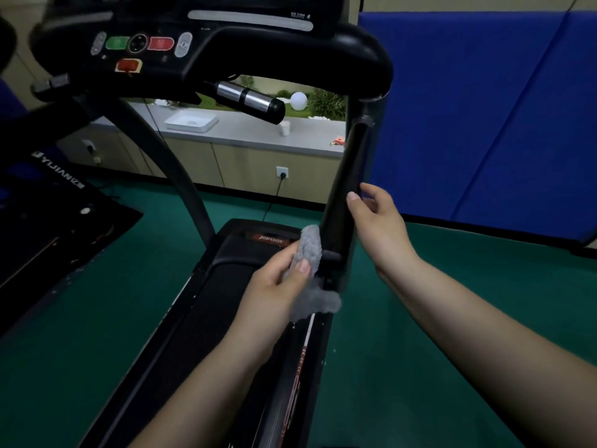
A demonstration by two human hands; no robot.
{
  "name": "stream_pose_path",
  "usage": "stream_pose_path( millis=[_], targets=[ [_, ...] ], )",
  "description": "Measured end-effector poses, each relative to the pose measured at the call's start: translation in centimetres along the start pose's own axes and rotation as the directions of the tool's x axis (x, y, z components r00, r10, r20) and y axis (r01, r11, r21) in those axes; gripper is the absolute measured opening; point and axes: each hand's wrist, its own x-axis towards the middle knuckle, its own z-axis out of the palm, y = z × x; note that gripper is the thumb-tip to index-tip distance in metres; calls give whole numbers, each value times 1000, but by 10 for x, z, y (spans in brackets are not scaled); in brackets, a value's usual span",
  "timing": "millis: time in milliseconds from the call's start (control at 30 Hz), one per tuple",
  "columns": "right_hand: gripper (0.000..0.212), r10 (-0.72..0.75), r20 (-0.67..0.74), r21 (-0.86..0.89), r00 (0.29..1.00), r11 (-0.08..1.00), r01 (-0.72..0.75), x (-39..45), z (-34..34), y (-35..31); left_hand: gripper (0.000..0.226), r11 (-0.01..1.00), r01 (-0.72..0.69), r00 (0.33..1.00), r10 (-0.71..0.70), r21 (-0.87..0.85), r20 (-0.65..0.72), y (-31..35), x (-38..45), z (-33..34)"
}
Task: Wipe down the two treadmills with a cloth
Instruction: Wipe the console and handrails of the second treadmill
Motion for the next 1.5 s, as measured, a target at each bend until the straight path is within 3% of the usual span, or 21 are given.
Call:
stream_pose_path(
  millis=[100,267,433,800,1067,1367,1500],
  targets=[
    [33,-63,45,-87,997,994,67,-17,-23,18,34,989,66,995,-55,129,-83,-15,-21,-2],
    [23,-35,303,-193,952,976,98,-53,-69,66,26,930,262,923,-163,259,-349,-48,-69,17],
    [23,78,551,-268,831,959,88,-88,-111,112,27,845,436,841,-260,310,-476,-82,-132,46],
    [20,165,826,-324,539,922,214,-170,-129,147,56,595,693,673,-332,407,-660,-112,-276,81],
    [25,150,919,-291,364,881,372,-269,-117,154,35,581,770,544,-381,264,-748,-130,-410,93],
    [16,98,985,-155,142,863,482,-479,-86,156,25,650,760,294,-358,-11,-886,-147,-641,104],
    [21,84,993,-115,84,850,515,-561,-75,154,26,639,761,202,-398,-112,-895,-157,-738,106]
  ],
)
